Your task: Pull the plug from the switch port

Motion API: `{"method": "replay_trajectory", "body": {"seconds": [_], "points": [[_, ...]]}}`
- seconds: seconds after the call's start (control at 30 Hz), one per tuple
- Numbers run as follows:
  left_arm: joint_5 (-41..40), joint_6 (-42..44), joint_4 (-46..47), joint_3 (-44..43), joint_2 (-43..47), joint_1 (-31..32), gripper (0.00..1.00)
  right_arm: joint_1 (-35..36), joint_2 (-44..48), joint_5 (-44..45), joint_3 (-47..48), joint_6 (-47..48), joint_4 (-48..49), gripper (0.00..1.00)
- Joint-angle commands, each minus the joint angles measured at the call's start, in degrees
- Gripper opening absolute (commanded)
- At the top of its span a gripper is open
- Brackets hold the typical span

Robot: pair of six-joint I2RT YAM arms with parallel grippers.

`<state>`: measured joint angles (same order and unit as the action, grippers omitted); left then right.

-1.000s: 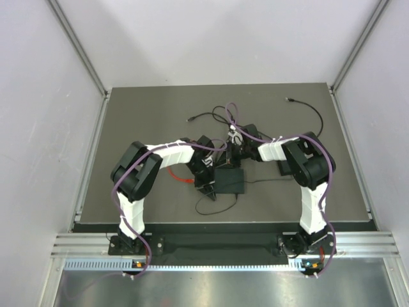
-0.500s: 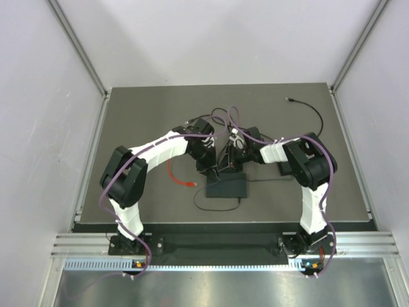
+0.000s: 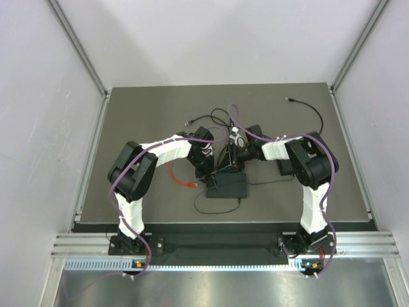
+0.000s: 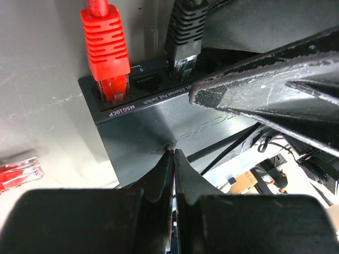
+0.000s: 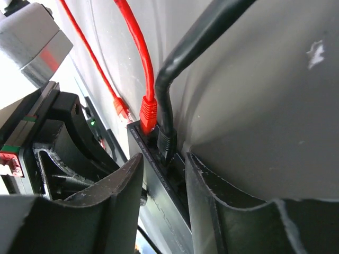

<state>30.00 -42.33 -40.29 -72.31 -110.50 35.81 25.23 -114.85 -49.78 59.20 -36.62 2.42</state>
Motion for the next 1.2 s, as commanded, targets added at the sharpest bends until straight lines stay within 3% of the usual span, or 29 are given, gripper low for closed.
{"method": "replay_trajectory", "body": {"seconds": [0.0,0.43,0.63,0.73,0.8,1.0,1.17], "points": [[-2.31,0.32,0.57,0.50,0.19,-0.13,0.07,-1.06,-2.22,-1.19,1.53,4.01,-1.45,0.38],[-2.23,0.40,0.48,1.03,0.02,-0.04,0.07,-0.54,-6.35,-3.92,3.82,2.52,0.92,0.27],[-2.31,0.49,0.30,1.03,-0.24,-0.13,0.07,-0.10,-6.35,-3.48,2.59,2.78,1.19,0.17],[-2.58,0.31,-0.05,1.30,-0.33,-0.13,0.07,-0.10,-6.70,-3.31,2.67,2.09,2.32,0.01],[-2.84,0.31,-0.84,1.30,-0.68,-0.13,0.07,-0.01,-6.27,-2.70,2.33,0.94,3.90,0.00],[-2.84,0.23,-2.68,1.47,-2.09,-0.04,0.04,-0.01,-2.84,6.09,-3.91,-10.03,19.54,0.00],[-3.02,0.40,-2.95,1.65,-1.92,-0.04,0.04,0.34,-3.19,9.17,-4.62,-18.12,22.11,0.00]]}}
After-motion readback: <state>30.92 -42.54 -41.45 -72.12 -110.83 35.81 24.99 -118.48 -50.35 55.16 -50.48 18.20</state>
